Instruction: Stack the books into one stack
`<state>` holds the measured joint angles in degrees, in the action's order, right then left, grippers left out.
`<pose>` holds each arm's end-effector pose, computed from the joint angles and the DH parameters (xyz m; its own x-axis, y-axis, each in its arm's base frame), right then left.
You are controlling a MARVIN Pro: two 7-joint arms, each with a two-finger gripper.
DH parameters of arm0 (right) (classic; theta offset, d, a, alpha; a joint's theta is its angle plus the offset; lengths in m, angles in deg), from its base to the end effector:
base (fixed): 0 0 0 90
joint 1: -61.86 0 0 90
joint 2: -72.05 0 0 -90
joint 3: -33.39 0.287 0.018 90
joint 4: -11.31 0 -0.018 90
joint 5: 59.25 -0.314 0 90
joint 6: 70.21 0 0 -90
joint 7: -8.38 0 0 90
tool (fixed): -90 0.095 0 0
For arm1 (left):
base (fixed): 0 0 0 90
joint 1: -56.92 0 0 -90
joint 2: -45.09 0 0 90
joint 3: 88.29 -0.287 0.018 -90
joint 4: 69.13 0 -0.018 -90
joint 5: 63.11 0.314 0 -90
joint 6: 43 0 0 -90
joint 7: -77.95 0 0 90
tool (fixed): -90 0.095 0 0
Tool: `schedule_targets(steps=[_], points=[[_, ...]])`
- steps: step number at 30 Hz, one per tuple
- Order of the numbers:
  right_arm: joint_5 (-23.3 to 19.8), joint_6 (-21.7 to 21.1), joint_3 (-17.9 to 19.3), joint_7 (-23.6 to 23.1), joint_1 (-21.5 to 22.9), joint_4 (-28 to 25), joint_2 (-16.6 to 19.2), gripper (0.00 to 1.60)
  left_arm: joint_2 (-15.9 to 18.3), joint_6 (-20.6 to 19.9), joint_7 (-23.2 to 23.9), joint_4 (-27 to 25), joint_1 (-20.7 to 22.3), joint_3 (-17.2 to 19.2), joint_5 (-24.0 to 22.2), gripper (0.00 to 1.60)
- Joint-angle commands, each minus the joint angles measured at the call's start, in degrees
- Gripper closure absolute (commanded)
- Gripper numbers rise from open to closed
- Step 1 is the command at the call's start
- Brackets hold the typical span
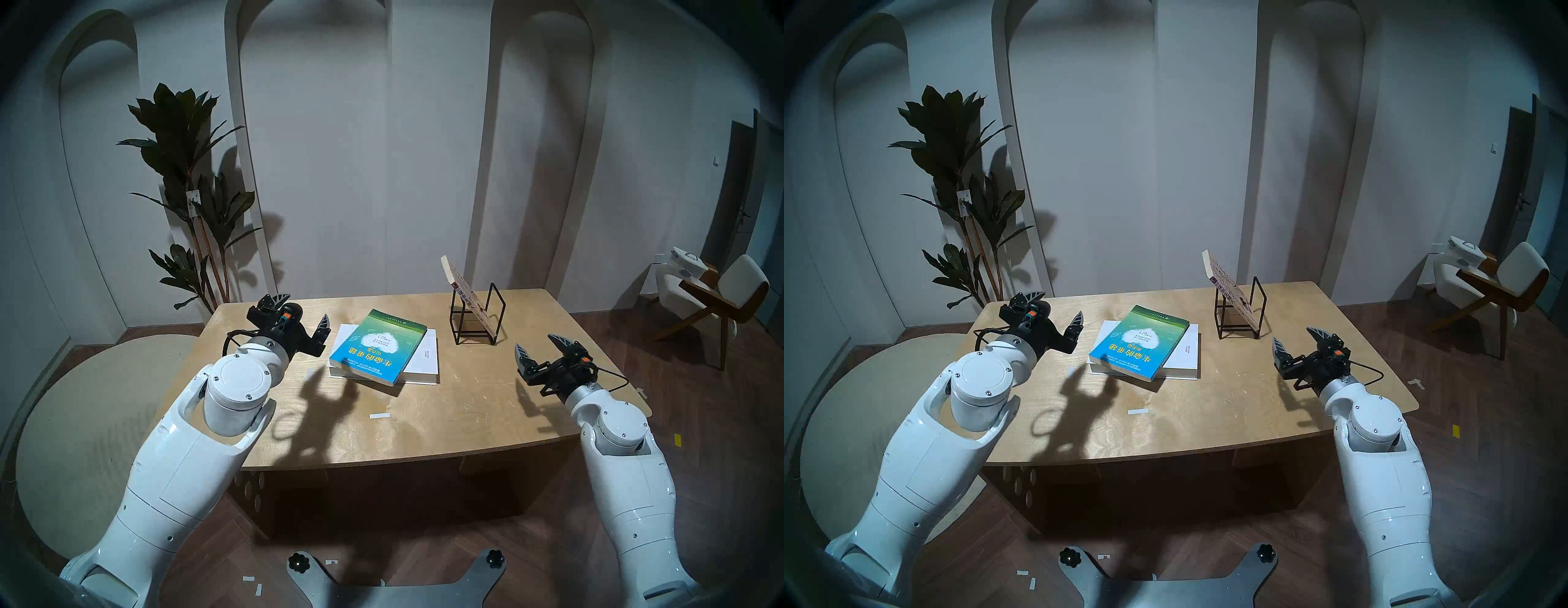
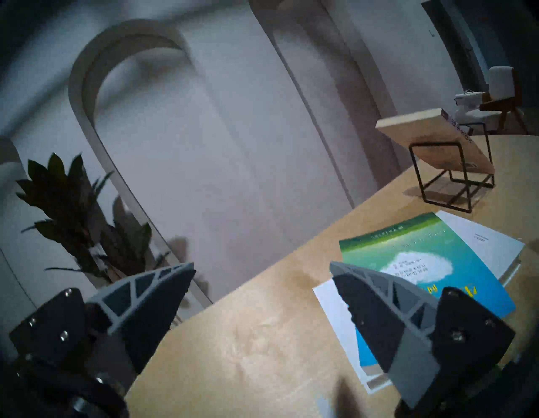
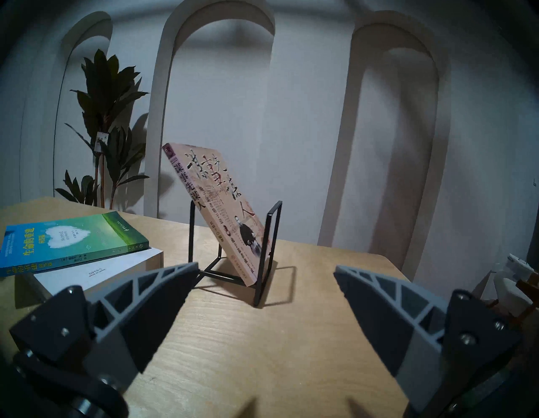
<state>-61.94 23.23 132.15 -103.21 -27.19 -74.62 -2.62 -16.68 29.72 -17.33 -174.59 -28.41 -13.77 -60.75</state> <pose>0.4238 -0.1147 -0.3002 -0.0125 0.2178 0.9759 0.2154 -0.9525 0.2154 0.4259 0.0153 -0.2112 -0.0496 -0.5133 0.8568 -0.1245 -0.8480 -0.5152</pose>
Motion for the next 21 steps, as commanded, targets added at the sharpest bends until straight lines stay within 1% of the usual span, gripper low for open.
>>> schedule_targets(steps=[1, 12, 18, 20, 21], points=[[6.43, -0.15, -3.82, 2.65, 4.67, -0.89, 1.12, 0.00, -2.03, 6.33, -6.77, 0.77, 0.45, -1.16, 5.75, 0.00], [19.06, -1.50, -10.42, 7.79, 11.73, 3.53, 1.94, 0.00, -3.66, 14.18, -16.61, 5.84, 0.99, -3.47, 12.08, 0.00], [24.31, -3.20, -13.03, 9.84, 14.77, 6.07, 1.61, 0.00, -4.22, 16.95, -20.17, 7.87, 1.51, -4.28, 14.09, 0.00], [27.42, -3.86, -14.69, 10.34, 17.01, 7.91, 1.82, 0.00, -4.45, 18.16, -21.77, 8.81, 1.78, -4.67, 14.94, 0.00], [28.07, -4.01, -14.88, 10.63, 16.87, 7.78, 1.74, 0.00, -4.49, 18.38, -22.06, 8.99, 1.84, -4.74, 15.10, 0.00]])
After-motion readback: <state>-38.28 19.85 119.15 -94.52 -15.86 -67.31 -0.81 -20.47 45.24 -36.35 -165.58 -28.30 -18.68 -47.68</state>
